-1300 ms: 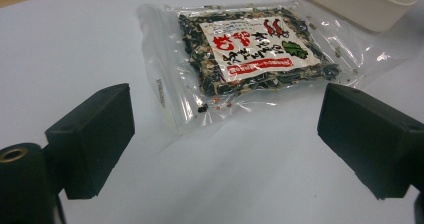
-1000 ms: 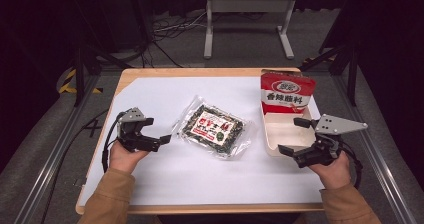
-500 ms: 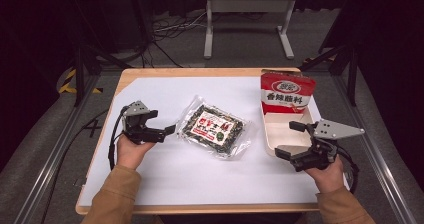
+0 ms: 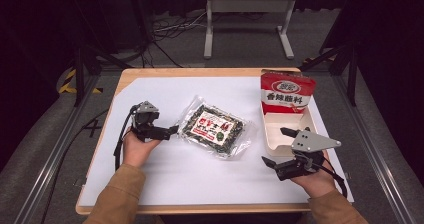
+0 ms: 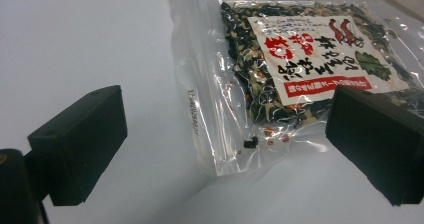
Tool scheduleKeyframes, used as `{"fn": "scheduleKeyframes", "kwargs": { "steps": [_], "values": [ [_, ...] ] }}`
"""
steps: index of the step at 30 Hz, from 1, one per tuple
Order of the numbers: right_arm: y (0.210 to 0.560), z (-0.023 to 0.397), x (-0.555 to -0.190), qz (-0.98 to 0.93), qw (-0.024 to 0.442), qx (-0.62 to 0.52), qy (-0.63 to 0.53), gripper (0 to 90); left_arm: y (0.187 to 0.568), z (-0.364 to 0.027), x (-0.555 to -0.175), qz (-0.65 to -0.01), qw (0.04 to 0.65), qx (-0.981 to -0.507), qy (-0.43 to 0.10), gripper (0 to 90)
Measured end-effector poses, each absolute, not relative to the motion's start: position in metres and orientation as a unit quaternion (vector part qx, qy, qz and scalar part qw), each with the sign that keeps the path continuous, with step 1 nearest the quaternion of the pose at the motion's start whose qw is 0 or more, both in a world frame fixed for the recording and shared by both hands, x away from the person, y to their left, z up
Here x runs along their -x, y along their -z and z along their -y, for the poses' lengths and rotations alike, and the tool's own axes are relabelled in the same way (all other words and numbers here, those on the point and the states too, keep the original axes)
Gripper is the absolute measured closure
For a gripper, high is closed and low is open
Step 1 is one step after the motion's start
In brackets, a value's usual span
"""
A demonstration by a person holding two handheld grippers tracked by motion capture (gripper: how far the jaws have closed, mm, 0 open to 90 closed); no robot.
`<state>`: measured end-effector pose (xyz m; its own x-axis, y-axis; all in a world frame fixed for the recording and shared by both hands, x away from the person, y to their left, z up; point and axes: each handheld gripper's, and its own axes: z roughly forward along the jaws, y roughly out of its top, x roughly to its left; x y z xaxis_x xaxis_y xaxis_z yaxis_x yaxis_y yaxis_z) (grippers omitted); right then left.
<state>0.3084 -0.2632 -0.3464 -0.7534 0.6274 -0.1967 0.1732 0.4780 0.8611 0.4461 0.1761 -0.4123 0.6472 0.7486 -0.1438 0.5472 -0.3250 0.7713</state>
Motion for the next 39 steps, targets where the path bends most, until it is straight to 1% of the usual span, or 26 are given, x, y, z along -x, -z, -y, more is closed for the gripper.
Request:
{"fn": "scheduleKeyframes", "kwargs": {
  "steps": [1, 4, 5, 7, 9, 12, 13, 14, 15, 18, 20, 22, 31, 35, 38, 39],
  "values": [
    [0.346, 0.263, -0.308, -0.822, 0.252, -0.241, -0.450, 2.9, 0.412, -0.176, -0.446, -0.402, 0.419, -0.805, -0.120, 4.4],
    [0.346, 0.262, -0.306, -0.823, 0.248, -0.233, -0.454, 8.5, 0.422, -0.172, -0.454, -0.426, 0.403, -0.803, -0.106, 5.1],
    [0.346, 0.263, -0.305, -0.824, 0.245, -0.227, -0.458, 13.1, 0.424, -0.172, -0.456, -0.428, 0.397, -0.805, -0.102, 5.8],
    [0.346, 0.264, -0.303, -0.826, 0.238, -0.217, -0.462, 18.4, 0.427, -0.172, -0.458, -0.436, 0.388, -0.806, -0.102, 8.2],
    [0.346, 0.265, -0.302, -0.829, 0.232, -0.207, -0.465, 26.3, 0.429, -0.173, -0.460, -0.443, 0.390, -0.802, -0.092, 13.3],
    [0.347, 0.265, -0.302, -0.831, 0.227, -0.204, -0.465, 32.4, 0.430, -0.175, -0.461, -0.453, 0.392, -0.797, -0.077, 24.0],
    [0.348, 0.265, -0.302, -0.832, 0.225, -0.204, -0.464, 32.8, 0.431, -0.177, -0.463, -0.454, 0.396, -0.796, -0.064, 27.2],
    [0.348, 0.265, -0.302, -0.832, 0.225, -0.204, -0.464, 32.8, 0.431, -0.177, -0.463, -0.454, 0.396, -0.796, -0.064, 31.7],
    [0.348, 0.265, -0.301, -0.833, 0.225, -0.202, -0.463, 34.4, 0.433, -0.178, -0.465, -0.459, 0.400, -0.792, -0.043, 34.9],
    [0.348, 0.266, -0.301, -0.834, 0.226, -0.201, -0.462, 34.8, 0.437, -0.179, -0.469, -0.471, 0.393, -0.790, -0.024, 42.1],
    [0.348, 0.266, -0.301, -0.834, 0.226, -0.202, -0.461, 35.0, 0.439, -0.179, -0.470, -0.472, 0.393, -0.789, -0.010, 44.3],
    [0.349, 0.266, -0.301, -0.834, 0.225, -0.202, -0.461, 35.2, 0.439, -0.179, -0.470, -0.470, 0.392, -0.791, -0.007, 45.5],
    [0.349, 0.266, -0.300, -0.835, 0.225, -0.199, -0.461, 35.5, 0.443, -0.177, -0.471, -0.469, 0.378, -0.798, 0.013, 61.6],
    [0.349, 0.265, -0.300, -0.835, 0.227, -0.197, -0.460, 35.4, 0.444, -0.177, -0.471, -0.471, 0.380, -0.796, 0.017, 65.3],
    [0.350, 0.265, -0.300, -0.836, 0.229, -0.196, -0.460, 35.3, 0.443, -0.174, -0.470, -0.470, 0.372, -0.800, 0.007, 70.2],
    [0.350, 0.265, -0.300, -0.836, 0.229, -0.195, -0.460, 35.2, 0.443, -0.173, -0.470, -0.472, 0.366, -0.802, -0.001, 73.9]
  ]
}}
